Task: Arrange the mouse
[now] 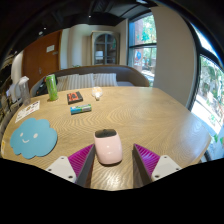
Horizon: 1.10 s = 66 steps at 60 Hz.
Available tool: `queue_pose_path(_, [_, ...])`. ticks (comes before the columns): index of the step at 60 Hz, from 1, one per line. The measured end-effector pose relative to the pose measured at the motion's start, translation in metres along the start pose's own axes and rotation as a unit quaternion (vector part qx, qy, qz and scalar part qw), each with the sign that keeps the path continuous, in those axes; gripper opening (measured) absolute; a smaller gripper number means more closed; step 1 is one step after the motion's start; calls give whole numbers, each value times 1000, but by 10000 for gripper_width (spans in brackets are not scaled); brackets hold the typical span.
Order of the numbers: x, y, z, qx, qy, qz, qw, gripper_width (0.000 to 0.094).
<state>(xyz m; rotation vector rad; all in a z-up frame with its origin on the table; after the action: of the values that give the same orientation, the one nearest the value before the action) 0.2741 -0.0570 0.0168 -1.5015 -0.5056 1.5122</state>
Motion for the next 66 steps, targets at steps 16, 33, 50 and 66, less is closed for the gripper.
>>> queue_pose_path(16, [22, -12, 1, 27, 1, 3, 1000, 541])
queue_pose_path(33, [-5, -26, 13, 60, 34, -32, 997, 400])
queue_pose_path(50, [-98, -55, 222, 18, -81, -117, 990, 390])
queue_pose_path(66, [-44, 48, 300, -36, -89, -2, 995, 393])
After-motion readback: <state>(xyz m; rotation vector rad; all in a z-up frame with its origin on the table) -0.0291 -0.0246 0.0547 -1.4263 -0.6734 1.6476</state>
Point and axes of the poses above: the point between the fingertips, and its own axes, seen from behind it with the camera up: z to the left, y down, x forward, the way the camera looks, the point moved 5 cm from there along -x, backward, against the way the camera looks, and after that the axes turned 13 degrees about x, right-handed, at the moved point
